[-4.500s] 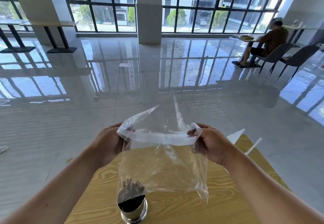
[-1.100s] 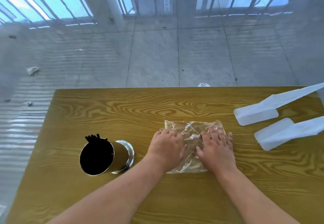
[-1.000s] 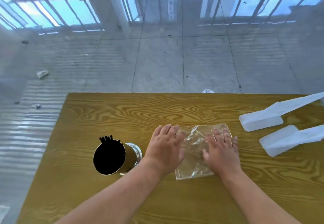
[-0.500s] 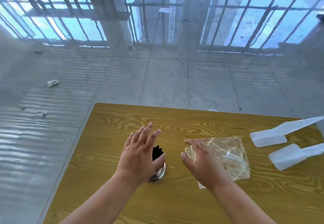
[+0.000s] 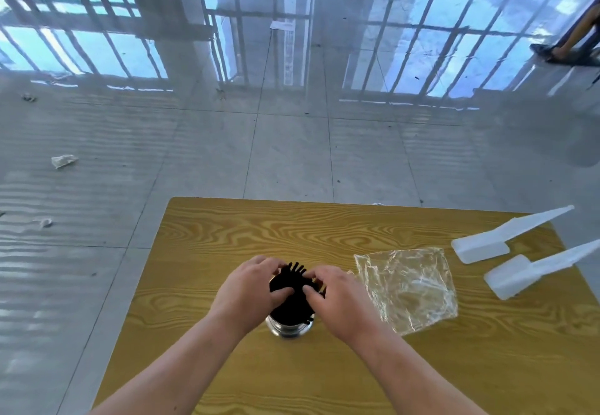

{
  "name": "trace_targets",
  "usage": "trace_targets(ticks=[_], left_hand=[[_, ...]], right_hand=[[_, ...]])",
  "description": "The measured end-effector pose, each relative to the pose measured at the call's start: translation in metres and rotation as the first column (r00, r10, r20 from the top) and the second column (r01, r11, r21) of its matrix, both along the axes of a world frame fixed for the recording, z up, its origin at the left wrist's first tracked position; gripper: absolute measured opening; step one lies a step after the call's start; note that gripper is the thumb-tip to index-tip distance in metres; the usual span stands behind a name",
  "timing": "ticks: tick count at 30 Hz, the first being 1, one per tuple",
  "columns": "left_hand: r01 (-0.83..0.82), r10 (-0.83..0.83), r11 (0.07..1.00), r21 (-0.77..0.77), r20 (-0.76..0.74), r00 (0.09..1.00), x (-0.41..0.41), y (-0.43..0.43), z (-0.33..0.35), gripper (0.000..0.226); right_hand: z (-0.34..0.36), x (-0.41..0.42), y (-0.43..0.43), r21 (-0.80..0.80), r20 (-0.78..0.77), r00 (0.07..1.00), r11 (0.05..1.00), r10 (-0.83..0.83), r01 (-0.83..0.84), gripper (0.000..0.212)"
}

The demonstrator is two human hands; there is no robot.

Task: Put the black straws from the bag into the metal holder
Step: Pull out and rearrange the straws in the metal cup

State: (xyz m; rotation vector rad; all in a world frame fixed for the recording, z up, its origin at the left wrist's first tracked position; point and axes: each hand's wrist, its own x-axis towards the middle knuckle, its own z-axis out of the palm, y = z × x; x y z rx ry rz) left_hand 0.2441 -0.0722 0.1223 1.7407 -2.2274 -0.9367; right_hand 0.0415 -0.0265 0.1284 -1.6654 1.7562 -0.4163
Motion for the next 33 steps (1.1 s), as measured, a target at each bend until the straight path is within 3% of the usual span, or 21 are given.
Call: trace_targets(ticks=[8, 18, 23, 30, 33], left_hand=[[0.111, -0.109, 0.991, -0.069, 0.031, 0.994, -0.008, -0.018, 0.018, 0.009], [0.117, -0.116, 0.973, -0.199, 0.017, 0.993, 0.001, -0.023, 0.062, 0.006], [0.038, -0.046, 0.972, -0.231, -0.03, 0.998, 0.012, -0.029, 0.105, 0.007], [-0.251, 0.182, 0.947, -0.201, -0.307, 0.934, 0.045, -0.042, 0.128, 0.01], [-0.438, 0.338, 0.897, -0.067, -0.536, 0.774, 0.051, -0.04, 0.117, 0.013]], right_hand=[[0.006, 0.012, -0.002, -0.033, 0.0, 0.999, 0.999, -0.041, 0.041, 0.025], [0.017, 0.006, 0.007, -0.039, 0.005, 0.998, 0.997, -0.062, 0.063, 0.023], [0.025, 0.002, 0.011, -0.107, 0.002, 0.997, 0.991, -0.075, 0.075, 0.018], [0.039, -0.011, 0.013, -0.167, 0.111, 0.971, 0.959, -0.212, 0.228, 0.011], [0.044, -0.012, 0.015, -0.117, 0.243, 0.927, 0.94, -0.285, 0.319, 0.022]])
